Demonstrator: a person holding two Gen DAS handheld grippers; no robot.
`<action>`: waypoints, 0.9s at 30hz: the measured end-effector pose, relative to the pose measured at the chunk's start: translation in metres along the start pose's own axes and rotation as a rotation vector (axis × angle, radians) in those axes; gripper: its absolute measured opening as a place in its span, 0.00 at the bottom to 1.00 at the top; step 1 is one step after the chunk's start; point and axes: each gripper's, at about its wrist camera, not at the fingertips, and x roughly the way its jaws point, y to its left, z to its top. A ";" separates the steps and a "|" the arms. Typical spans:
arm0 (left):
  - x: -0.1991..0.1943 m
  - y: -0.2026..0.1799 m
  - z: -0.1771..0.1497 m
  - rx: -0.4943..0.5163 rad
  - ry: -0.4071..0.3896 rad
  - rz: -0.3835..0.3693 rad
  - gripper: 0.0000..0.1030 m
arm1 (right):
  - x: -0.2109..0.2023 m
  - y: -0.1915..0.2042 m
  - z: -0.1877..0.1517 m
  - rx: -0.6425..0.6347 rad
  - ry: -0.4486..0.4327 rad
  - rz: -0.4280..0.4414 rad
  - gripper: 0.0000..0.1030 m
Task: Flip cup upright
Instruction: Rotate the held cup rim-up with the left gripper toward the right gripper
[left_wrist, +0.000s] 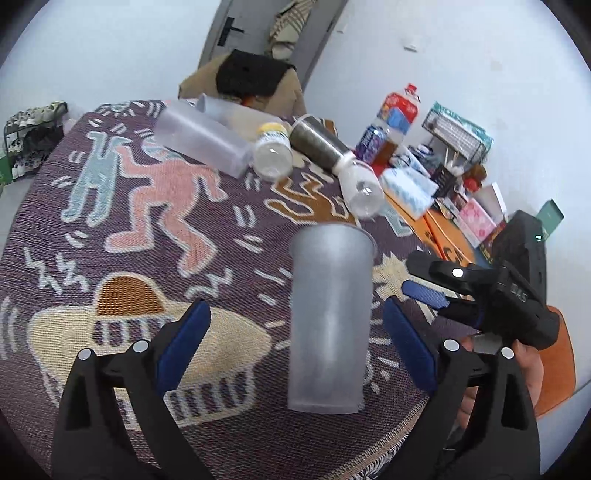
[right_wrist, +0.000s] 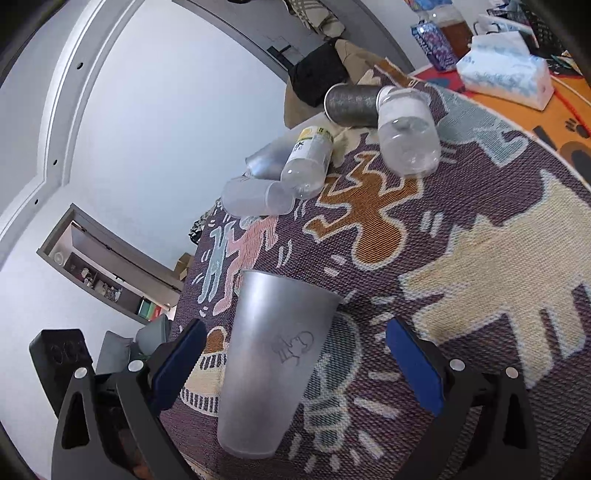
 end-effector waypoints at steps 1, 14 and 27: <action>-0.003 0.004 0.001 -0.007 -0.007 0.007 0.91 | 0.007 0.002 0.001 0.003 0.017 0.004 0.93; -0.032 0.045 -0.001 -0.081 -0.066 0.067 0.91 | 0.078 -0.005 0.022 0.149 0.178 -0.004 0.90; -0.041 0.059 -0.005 -0.118 -0.089 0.075 0.91 | 0.054 0.006 0.027 0.098 0.119 0.011 0.79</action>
